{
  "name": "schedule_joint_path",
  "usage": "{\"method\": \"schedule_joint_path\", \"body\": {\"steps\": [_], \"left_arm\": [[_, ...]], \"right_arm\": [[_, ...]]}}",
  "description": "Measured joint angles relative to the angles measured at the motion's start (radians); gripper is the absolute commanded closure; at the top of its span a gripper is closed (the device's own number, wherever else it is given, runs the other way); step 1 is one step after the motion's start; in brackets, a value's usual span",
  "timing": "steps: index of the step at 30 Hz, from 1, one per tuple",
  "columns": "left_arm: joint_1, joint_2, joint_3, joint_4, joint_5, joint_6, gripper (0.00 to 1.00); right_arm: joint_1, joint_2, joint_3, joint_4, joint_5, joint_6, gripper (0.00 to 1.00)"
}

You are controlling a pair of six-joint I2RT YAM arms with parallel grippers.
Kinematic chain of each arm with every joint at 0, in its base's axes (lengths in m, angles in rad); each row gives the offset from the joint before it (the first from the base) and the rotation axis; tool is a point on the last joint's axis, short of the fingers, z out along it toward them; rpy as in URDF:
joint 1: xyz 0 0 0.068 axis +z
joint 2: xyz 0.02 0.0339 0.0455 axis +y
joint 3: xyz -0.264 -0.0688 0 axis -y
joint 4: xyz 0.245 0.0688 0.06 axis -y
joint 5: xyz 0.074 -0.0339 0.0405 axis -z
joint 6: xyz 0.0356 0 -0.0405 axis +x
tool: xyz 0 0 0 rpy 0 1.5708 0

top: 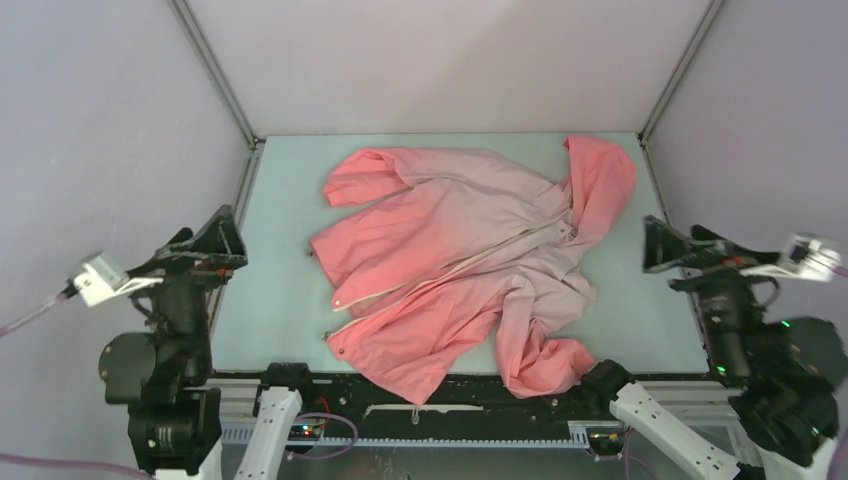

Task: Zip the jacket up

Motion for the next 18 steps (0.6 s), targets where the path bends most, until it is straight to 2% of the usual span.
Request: {"method": "schedule_joint_path", "body": {"steps": [6, 10, 12, 18], "left_arm": [[0.002, 0.087, -0.052, -0.036, 0.157, 0.066, 0.0], [0.002, 0.113, -0.151, -0.067, 0.255, 0.091, 0.0], [0.002, 0.119, -0.201, -0.08, 0.282, 0.091, 0.0], [0.003, 0.196, -0.328, -0.134, 0.326, 0.089, 0.0]], "right_arm": [[-0.003, 0.087, -0.172, 0.04, -0.099, 0.05, 0.0], [-0.003, 0.067, -0.401, 0.136, -0.258, 0.061, 0.01], [-0.003, 0.089, -0.457, 0.167, -0.332, 0.074, 0.03], [0.019, 0.358, -0.486, 0.338, -0.54, 0.12, 0.05]]}}
